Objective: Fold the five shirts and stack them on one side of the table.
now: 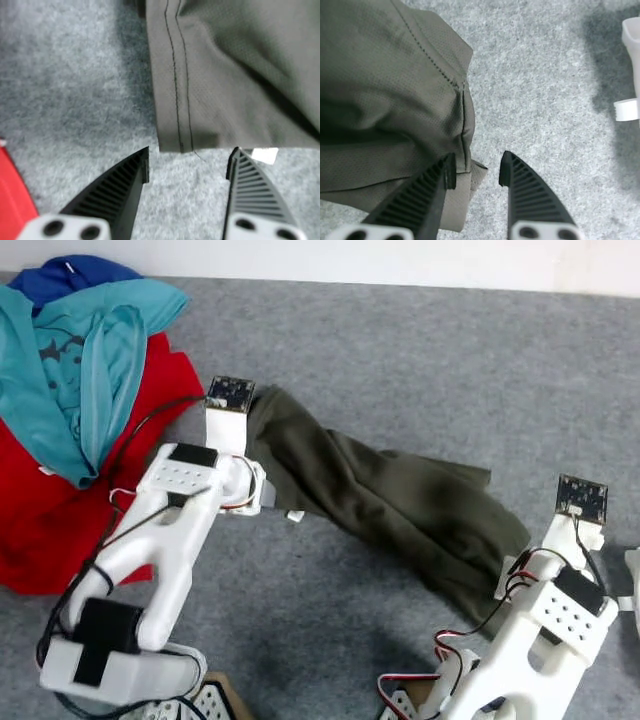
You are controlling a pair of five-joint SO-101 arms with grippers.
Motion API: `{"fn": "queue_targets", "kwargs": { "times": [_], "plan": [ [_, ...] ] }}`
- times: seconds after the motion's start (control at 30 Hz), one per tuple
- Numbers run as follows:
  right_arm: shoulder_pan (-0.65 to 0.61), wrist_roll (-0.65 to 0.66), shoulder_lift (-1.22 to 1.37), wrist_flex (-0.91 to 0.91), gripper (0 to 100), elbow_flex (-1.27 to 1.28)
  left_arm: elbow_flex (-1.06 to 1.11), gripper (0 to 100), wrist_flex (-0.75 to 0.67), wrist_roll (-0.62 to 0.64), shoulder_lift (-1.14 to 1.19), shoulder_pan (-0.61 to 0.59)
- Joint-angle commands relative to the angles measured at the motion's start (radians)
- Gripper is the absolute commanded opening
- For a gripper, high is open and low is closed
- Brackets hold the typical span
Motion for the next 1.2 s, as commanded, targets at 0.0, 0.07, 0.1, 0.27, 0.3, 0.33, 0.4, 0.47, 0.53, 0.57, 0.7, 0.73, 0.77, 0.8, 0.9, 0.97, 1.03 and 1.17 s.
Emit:
{"fn": "queue_targets", "kwargs": {
  "times": [0.0,0.07,0.1,0.27,0.3,0.33,0.4,0.47,0.53,0.57,0.7,0.73,0.77,0.8,0.9,0.97,1.03,1.17],
  "plan": [
    [-0.002,-0.014,0.001,-0.016,15.6,-0.007,-0.010,23,-0.040,0.000,0.028,-0.002],
    [-0.004,-0.014,0.001,-0.016,15.6,-0.007,-0.012,22,-0.046,0.000,0.050,-0.002],
    [-0.004,-0.014,0.001,-0.016,15.6,-0.007,-0.012,21,-0.060,0.000,0.061,-0.002],
    [-0.004,-0.015,0.001,-0.016,15.6,-0.007,-0.012,17,-0.121,0.000,0.107,-0.002],
    [-0.004,-0.015,0.001,-0.016,15.6,-0.007,-0.012,16,-0.133,0.000,0.111,-0.002],
    [-0.002,-0.014,0.001,-0.016,15.6,-0.007,-0.012,15,-0.146,0.000,0.113,-0.001],
    [0.001,-0.014,0.001,-0.016,15.6,-0.007,-0.012,13,-0.164,0.000,0.113,0.012],
    [0.001,-0.014,0.002,-0.016,15.6,-0.007,-0.012,10,-0.166,0.000,0.116,0.030],
    [0.001,-0.014,0.002,-0.016,15.6,-0.007,-0.012,6,-0.166,-0.002,0.117,0.045],
    [0.002,-0.014,0.002,-0.016,15.6,-0.007,-0.012,4,-0.166,-0.002,0.117,0.050],
    [0.002,-0.017,0.002,-0.008,15.6,-0.004,-0.012,1,-0.167,-0.002,0.113,0.053],
    [0.002,-0.014,0.002,0.001,15.6,0.001,-0.012,1,-0.167,-0.002,0.111,0.059],
    [-0.005,-0.014,-0.002,0.010,15.6,0.012,-0.012,1,-0.163,-0.002,0.110,0.065],
    [-0.008,-0.012,-0.005,0.018,15.6,0.022,-0.012,1,-0.163,-0.002,0.108,0.073],
    [-0.051,-0.012,-0.005,0.030,15.6,0.050,-0.012,1,-0.147,-0.002,0.045,0.085],
    [-0.068,-0.012,-0.005,0.030,15.6,0.081,-0.016,1,-0.097,-0.002,-0.038,0.085],
    [-0.082,-0.012,-0.007,0.030,15.6,0.108,-0.036,1,-0.029,0.000,-0.143,0.084],
    [-0.077,0.018,-0.007,0.031,15.6,0.120,-0.074,1,0.052,0.031,-0.337,0.077]
  ]
}}
